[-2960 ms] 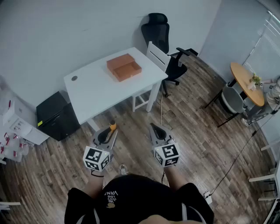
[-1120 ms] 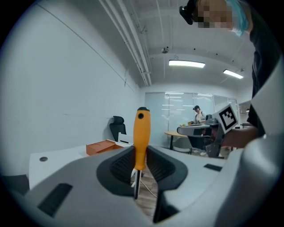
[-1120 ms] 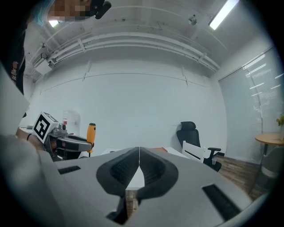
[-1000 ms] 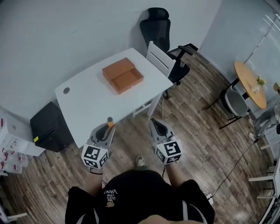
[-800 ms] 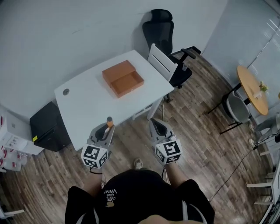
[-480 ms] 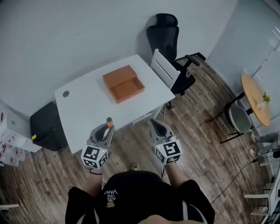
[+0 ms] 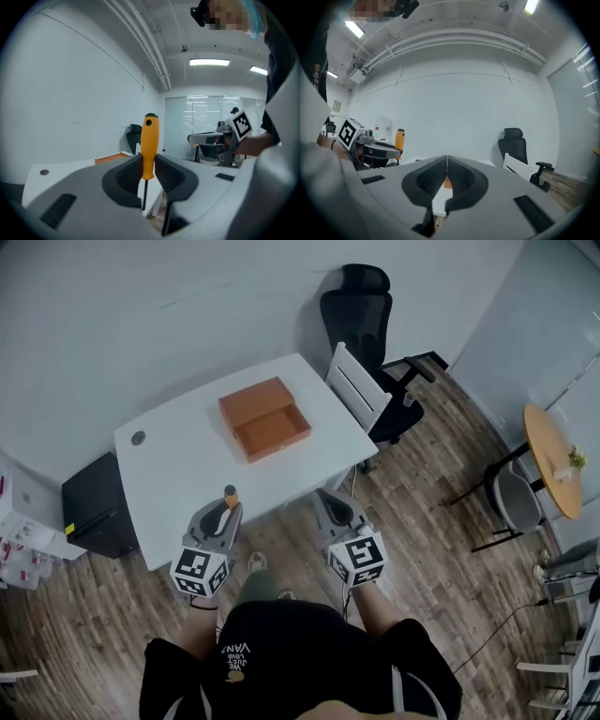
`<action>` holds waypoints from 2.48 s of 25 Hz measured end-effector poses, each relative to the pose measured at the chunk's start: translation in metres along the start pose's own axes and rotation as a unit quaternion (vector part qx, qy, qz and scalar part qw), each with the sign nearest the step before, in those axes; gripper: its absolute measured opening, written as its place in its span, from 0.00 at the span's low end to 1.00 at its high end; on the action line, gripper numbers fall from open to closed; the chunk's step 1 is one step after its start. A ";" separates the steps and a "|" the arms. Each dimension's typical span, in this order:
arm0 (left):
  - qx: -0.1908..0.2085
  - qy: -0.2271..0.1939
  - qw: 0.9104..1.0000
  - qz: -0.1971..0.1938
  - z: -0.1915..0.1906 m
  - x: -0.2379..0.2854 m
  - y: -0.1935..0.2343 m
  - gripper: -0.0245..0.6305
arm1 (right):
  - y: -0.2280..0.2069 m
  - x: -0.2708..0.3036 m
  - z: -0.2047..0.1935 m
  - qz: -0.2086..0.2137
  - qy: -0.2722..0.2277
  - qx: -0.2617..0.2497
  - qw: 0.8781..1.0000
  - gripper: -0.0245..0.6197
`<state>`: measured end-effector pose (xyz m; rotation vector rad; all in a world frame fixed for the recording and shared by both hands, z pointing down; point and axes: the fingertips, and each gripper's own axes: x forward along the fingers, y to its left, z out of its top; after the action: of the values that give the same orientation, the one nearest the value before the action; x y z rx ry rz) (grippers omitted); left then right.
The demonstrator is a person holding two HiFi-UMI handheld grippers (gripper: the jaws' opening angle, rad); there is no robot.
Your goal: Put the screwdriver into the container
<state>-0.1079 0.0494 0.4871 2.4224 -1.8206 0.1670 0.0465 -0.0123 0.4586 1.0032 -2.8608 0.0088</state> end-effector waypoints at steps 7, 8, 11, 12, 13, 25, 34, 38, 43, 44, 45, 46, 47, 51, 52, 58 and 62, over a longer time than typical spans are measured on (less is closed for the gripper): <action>0.002 0.004 1.000 -0.015 0.008 0.038 0.029 0.17 | -0.019 0.034 0.002 -0.015 0.002 0.005 1.000 0.06; 0.002 0.004 1.000 -0.018 0.010 0.045 0.033 0.17 | -0.023 0.039 0.003 -0.017 0.002 0.006 1.000 0.06; 0.006 0.003 1.000 -0.028 0.018 0.063 0.047 0.17 | -0.033 0.057 0.008 -0.027 0.001 0.009 1.000 0.06; 0.008 0.003 0.999 -0.032 0.021 0.070 0.052 0.17 | -0.036 0.063 0.009 -0.030 0.000 0.010 0.999 0.06; 0.010 0.004 0.999 -0.035 0.023 0.076 0.057 0.17 | -0.040 0.069 0.011 -0.033 -0.001 0.010 0.999 0.06; 0.025 -0.001 0.998 -0.064 0.042 0.134 0.109 0.17 | -0.066 0.123 0.019 -0.067 -0.002 0.014 0.998 0.06; 0.025 -0.001 0.995 -0.095 0.047 0.165 0.124 0.17 | -0.077 0.142 0.016 -0.094 0.007 0.020 0.995 0.06; 0.023 0.001 0.994 -0.110 0.046 0.175 0.130 0.17 | -0.081 0.151 0.015 -0.106 0.011 0.022 0.994 0.06; 0.022 0.010 0.991 -0.129 0.042 0.184 0.140 0.17 | -0.081 0.163 0.014 -0.120 0.012 0.029 0.992 0.06; 0.020 0.010 0.991 -0.130 0.042 0.185 0.142 0.17 | -0.081 0.165 0.014 -0.122 0.013 0.030 0.992 0.06; 0.019 0.011 0.991 -0.131 0.041 0.188 0.144 0.17 | -0.081 0.167 0.013 -0.123 0.014 0.032 0.992 0.06; 0.017 0.012 0.991 -0.131 0.041 0.190 0.144 0.17 | -0.083 0.168 0.012 -0.123 0.016 0.033 0.992 0.06; 0.016 0.013 0.991 -0.132 0.041 0.193 0.145 0.17 | -0.085 0.169 0.011 -0.124 0.018 0.035 0.991 0.06; 0.010 0.019 0.991 -0.132 0.038 0.204 0.149 0.17 | -0.094 0.176 0.007 -0.126 0.023 0.039 0.991 0.06; 0.008 0.019 0.991 -0.130 0.037 0.207 0.149 0.17 | -0.096 0.178 0.007 -0.125 0.024 0.039 0.991 0.06; 0.004 0.023 0.992 -0.123 0.040 0.222 0.150 0.17 | -0.111 0.184 0.010 -0.117 0.027 0.040 0.992 0.06; 0.008 0.022 0.993 -0.119 0.043 0.232 0.148 0.17 | -0.122 0.186 0.013 -0.114 0.025 0.039 0.992 0.06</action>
<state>-0.1854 -0.2184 0.4821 2.5995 -1.5025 0.2127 -0.0235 -0.2239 0.4620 1.3183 -2.7033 0.1247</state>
